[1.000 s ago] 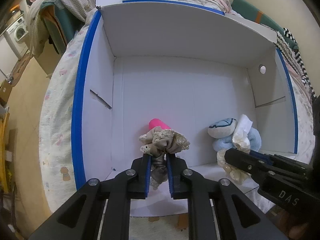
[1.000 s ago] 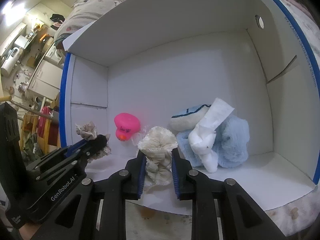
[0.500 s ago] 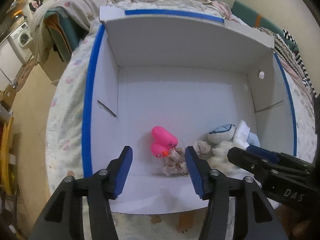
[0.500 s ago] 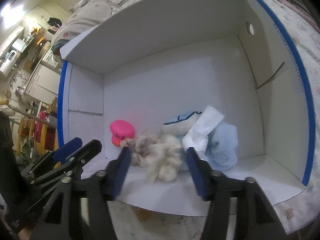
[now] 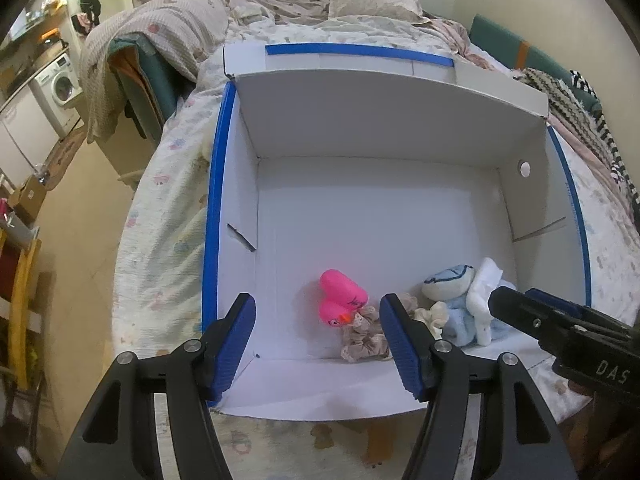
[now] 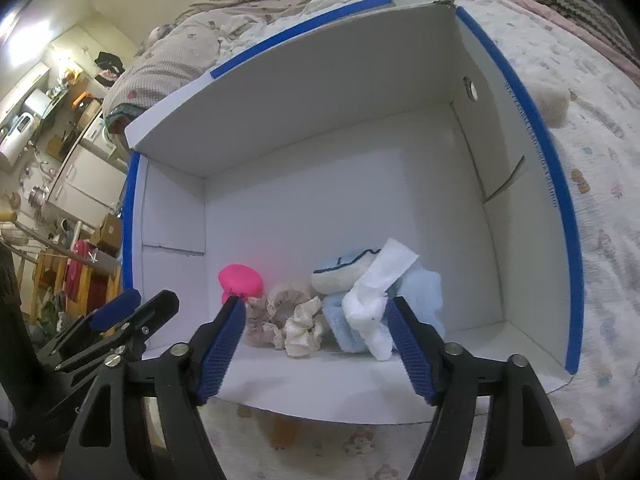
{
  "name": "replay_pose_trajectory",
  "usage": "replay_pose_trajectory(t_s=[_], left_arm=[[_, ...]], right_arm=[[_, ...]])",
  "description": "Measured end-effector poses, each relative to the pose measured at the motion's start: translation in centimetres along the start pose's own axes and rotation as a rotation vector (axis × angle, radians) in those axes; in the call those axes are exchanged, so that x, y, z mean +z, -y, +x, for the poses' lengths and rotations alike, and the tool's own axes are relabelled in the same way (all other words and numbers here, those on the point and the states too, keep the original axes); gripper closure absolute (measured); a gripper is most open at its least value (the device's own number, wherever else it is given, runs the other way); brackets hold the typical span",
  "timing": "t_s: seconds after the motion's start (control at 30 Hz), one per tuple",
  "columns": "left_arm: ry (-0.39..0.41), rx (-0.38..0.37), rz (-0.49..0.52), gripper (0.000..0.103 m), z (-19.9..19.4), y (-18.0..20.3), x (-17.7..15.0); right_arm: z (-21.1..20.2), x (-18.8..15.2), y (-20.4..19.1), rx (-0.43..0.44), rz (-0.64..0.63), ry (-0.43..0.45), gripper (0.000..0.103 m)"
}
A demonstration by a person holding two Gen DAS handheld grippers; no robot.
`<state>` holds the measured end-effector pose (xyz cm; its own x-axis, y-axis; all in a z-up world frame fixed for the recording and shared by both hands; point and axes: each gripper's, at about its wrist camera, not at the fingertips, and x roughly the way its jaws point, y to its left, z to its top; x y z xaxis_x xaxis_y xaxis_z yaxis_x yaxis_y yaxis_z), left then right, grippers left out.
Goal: Organize soft objects
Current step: 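Carry both scrunchies into the box and open both tools, then withdraw both tools from the box toward the bedspread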
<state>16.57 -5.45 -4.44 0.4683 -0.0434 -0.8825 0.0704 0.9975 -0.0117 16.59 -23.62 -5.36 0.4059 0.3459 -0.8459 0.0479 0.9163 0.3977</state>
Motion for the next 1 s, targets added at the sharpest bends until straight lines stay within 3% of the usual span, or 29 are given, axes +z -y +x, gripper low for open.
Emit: replay_pose_trajectory(t_s=[0.17,0.4,0.57,0.87,1.0], left_arm=[[0.015,0.031,0.015,0.04,-0.8,0.4,-0.1],[0.031,0.016,-0.014,0.04,-2.0,-0.1,-0.4],[0.092,0.044,0.026,0.04,-3.4,-0.3,-1.1],[0.074,0.014,0.043,0.04,-4.5,-0.9,-2.6],[0.069,0.022,0.053,0.04,-5.5,-1.1,-3.7]], right_arm=[[-1.1,0.0,-0.1,-0.014,-0.002,0.046,0.001],[-2.2,-0.3,-0.2,-0.014,-0.012,0.089,0.0],[-2.3,-0.9,0.3,-0.006,-0.025,0.114,0.0],[-4.2,-2.2,0.2,-0.052,-0.052,0.143,0.0],[-5.7,-3.3,-0.3,-0.027,-0.063,0.145,0.0]])
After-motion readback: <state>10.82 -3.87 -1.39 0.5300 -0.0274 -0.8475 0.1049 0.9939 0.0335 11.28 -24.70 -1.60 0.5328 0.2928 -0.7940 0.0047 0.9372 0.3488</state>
